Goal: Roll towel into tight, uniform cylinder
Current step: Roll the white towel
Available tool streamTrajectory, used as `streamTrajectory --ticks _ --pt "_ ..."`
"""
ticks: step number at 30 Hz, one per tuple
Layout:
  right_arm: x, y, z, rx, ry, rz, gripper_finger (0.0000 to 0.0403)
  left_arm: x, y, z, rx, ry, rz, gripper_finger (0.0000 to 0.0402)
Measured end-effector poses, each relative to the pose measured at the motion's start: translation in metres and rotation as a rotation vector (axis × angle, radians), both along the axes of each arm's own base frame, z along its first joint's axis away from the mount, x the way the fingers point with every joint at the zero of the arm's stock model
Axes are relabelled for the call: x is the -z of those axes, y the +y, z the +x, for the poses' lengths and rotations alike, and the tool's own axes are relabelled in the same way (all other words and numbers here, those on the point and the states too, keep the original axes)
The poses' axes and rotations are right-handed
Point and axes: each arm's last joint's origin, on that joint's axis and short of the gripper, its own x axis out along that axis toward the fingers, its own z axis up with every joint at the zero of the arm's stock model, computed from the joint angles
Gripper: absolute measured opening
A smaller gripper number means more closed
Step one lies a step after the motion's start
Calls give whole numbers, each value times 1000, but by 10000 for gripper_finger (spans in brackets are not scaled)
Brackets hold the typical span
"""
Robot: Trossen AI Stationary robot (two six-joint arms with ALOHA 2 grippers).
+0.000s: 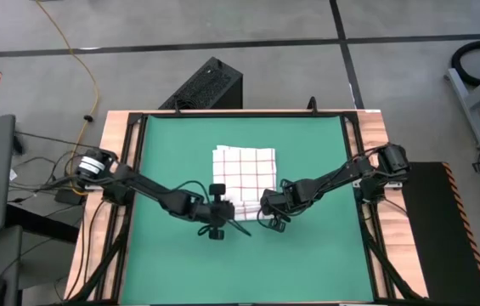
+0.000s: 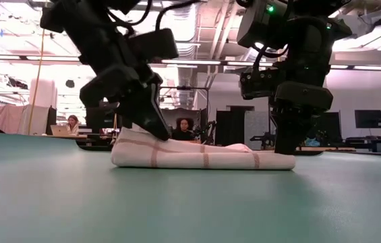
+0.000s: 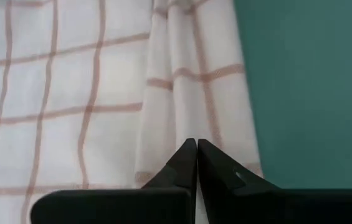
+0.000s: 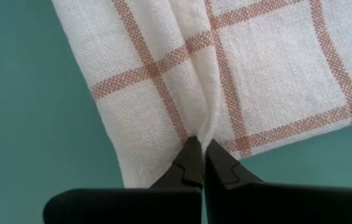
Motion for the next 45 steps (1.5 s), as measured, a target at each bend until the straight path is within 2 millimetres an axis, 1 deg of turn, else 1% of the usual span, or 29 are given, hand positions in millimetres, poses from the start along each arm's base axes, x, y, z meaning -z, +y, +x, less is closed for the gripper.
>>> streamTrajectory --ticks 4,9,14,16,20,24,30,32,34,36,39,42,45 --pt "0 0 0 -15 2 1 8 3 8 -1 -44 9 -9 3" --pt "0 0 0 -15 3 0 9 17 14 -9 -79 17 -39 0" --pt "0 0 0 -17 -7 -18 43 26 16 -16 -86 18 -55 0" --pt "-4 -1 -1 -43 -19 -40 56 29 17 -18 -87 21 -54 0" --pt "-22 -4 -5 -69 -72 -110 68 32 18 -21 -100 17 -68 0" --pt "-54 -8 -14 -89 -169 -176 71 32 17 -20 -100 12 -66 0" --pt "-90 -7 -31 -228 -263 -214 75 32 17 -20 -101 8 -67 0" --pt "-97 -6 -38 -252 -257 -214 85 32 17 -20 -101 7 -68 0" --pt "-97 -4 -43 -278 -227 -192 103 32 17 -20 -101 7 -68 0" --pt "-99 0 -45 -303 -241 -176 126 32 17 -20 -102 6 -69 0" --pt "-99 13 -37 -427 -314 -207 166 32 17 -20 -98 5 -66 0" --pt "-86 24 -24 -548 -327 -249 204 32 17 -20 -84 9 -53 0" --pt "-65 30 -16 -625 -265 -280 235 32 17 -20 -83 11 -55 0"
